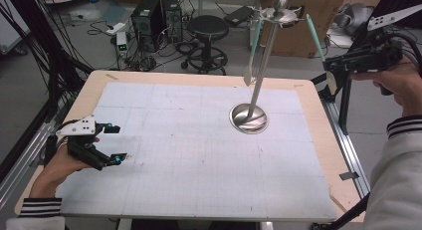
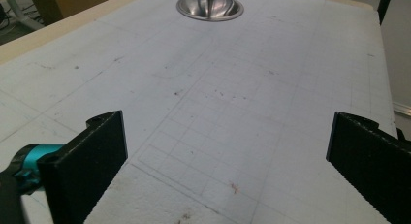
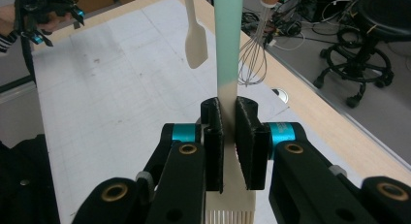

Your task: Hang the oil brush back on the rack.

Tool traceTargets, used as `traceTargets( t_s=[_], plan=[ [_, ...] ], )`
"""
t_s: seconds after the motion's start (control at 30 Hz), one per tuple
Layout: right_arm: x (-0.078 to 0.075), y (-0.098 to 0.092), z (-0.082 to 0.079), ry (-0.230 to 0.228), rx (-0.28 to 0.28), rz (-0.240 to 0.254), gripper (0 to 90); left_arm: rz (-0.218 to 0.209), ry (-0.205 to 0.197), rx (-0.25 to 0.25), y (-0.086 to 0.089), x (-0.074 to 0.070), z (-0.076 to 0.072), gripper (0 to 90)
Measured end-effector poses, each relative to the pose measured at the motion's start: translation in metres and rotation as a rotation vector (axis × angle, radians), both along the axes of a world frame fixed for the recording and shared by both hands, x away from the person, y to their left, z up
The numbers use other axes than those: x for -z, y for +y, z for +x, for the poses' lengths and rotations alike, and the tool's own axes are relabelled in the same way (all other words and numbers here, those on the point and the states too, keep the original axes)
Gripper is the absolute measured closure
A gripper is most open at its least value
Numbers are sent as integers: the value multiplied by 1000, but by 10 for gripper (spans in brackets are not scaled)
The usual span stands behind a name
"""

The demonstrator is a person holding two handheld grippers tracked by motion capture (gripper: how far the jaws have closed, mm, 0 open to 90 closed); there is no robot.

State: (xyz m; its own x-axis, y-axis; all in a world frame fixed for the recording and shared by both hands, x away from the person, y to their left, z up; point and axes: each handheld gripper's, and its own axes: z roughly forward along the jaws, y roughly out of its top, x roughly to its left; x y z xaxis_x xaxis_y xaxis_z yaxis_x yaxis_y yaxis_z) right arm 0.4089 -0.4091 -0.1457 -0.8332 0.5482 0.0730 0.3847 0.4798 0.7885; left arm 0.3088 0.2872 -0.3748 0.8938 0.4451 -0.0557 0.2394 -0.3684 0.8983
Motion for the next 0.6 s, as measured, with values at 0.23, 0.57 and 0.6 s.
traceTargets(
  t_s=[0.23, 0.57, 0.6],
  plan=[
    [1, 1, 2, 1, -2, -2, 817, 4, -3, 6, 0, 0, 0, 17],
    [4, 6, 6, 13, -8, -11, 818, 4, 0, 2, -1, 0, 1, 17],
    [5, 6, 7, 16, -10, -9, 818, 2, 1, 2, -1, 0, 0, 16]
  ],
)
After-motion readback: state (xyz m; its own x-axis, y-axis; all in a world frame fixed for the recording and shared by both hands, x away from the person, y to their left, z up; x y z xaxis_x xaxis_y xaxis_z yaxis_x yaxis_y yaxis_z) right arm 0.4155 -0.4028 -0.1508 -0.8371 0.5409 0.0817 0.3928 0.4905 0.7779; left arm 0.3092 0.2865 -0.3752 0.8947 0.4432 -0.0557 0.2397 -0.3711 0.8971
